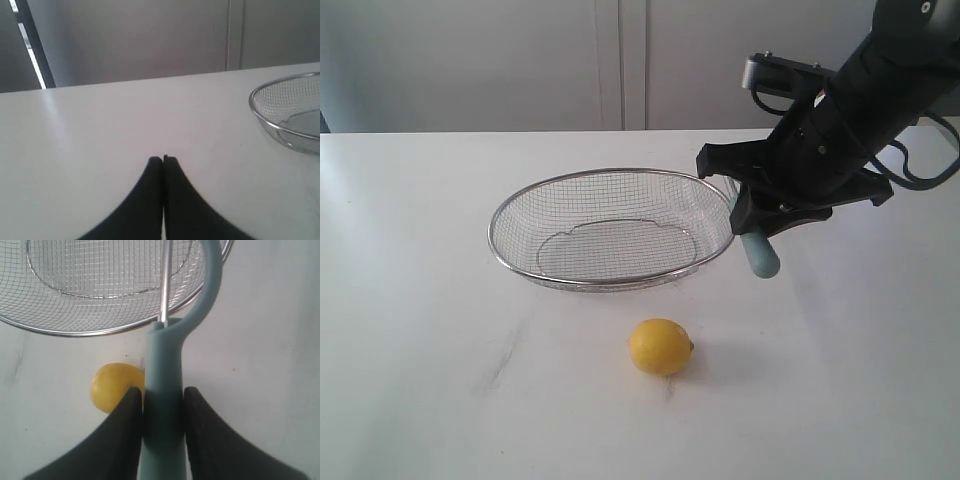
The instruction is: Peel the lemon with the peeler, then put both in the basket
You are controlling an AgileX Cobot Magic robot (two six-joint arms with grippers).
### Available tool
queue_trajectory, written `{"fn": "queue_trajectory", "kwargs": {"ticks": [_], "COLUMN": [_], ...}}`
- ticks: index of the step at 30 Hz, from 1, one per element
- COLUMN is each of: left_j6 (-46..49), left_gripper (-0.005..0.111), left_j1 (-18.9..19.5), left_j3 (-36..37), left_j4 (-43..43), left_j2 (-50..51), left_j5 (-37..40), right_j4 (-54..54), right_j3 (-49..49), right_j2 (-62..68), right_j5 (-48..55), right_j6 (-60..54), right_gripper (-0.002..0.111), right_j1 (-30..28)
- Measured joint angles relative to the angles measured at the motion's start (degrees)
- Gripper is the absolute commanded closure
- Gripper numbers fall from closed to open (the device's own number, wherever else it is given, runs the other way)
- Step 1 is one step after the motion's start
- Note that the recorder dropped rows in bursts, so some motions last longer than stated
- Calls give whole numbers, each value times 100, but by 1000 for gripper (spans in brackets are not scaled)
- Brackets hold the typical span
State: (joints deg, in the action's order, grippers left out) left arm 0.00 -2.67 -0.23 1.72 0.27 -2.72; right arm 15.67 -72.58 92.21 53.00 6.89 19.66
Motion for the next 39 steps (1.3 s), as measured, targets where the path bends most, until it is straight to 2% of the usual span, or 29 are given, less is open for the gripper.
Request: {"fn": "queue_trajectory", "kwargs": {"ticks": [6,16,24,28,39], "left_j6": [0,0,0,0,0], "left_gripper": [107,107,107,107,107], "left_j1": [0,0,0,0,0], "left_j3": [0,-19,-742,-1052,-1990], "left_j4": [0,121,167,167,-402], "left_j2": [0,0,-8,148,1441], "left_j5": [-486,-508,762,1009,2725], "right_j4": [0,0,0,0,0], "right_j3": [0,0,0,0,0], "right_j2": [0,0,0,0,0], "right_j5": [0,0,0,0,0], "right_j6": [0,0,0,0,0], "right_gripper": [108,108,108,108,108], "right_j1": [0,0,0,0,0]}}
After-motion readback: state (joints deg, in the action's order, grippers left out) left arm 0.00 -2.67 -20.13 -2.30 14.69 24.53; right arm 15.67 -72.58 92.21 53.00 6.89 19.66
